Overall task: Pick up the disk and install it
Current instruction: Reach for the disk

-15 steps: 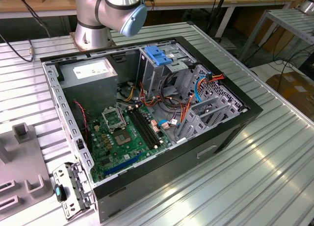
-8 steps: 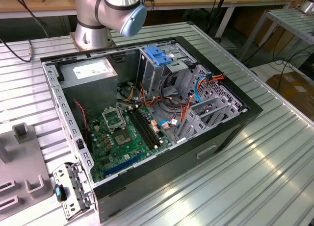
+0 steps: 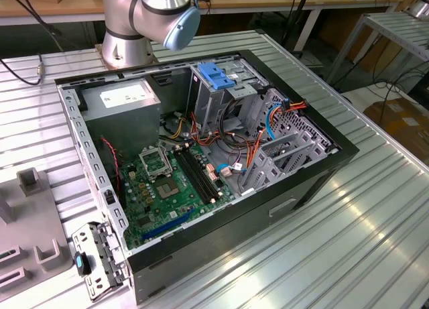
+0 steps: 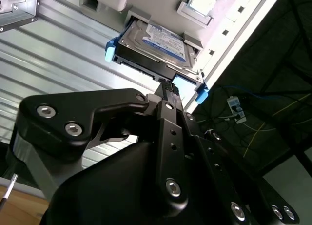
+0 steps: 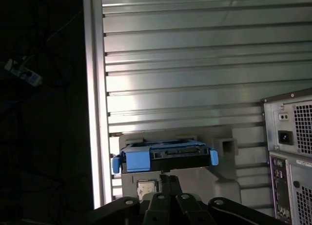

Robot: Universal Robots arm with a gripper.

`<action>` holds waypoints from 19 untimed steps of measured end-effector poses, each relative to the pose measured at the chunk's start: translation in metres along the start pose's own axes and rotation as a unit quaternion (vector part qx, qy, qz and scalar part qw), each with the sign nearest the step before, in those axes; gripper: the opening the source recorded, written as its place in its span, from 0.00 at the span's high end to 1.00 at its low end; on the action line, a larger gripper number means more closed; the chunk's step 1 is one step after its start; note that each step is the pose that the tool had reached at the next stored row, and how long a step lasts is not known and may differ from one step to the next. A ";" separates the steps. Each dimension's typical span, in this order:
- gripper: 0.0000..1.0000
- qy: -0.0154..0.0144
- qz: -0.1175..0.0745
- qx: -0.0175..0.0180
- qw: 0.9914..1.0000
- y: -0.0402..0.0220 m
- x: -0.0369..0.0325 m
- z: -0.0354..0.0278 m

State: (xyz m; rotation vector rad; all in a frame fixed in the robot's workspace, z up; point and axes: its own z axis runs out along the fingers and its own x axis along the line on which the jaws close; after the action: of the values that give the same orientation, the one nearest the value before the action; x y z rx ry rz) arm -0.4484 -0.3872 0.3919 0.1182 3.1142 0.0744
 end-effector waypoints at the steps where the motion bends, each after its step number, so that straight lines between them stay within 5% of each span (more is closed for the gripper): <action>1: 0.89 0.000 0.000 0.000 1.000 -0.0002 0.0022 0.0000; 9: 0.89 0.000 0.000 0.000 1.000 -0.0012 0.0158 -0.0004; 19: 0.89 0.000 0.000 0.000 1.000 -0.0013 0.0173 -0.0004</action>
State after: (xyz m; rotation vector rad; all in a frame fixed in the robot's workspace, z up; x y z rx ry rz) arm -0.4657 -0.3872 0.3918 0.1182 3.1141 0.0745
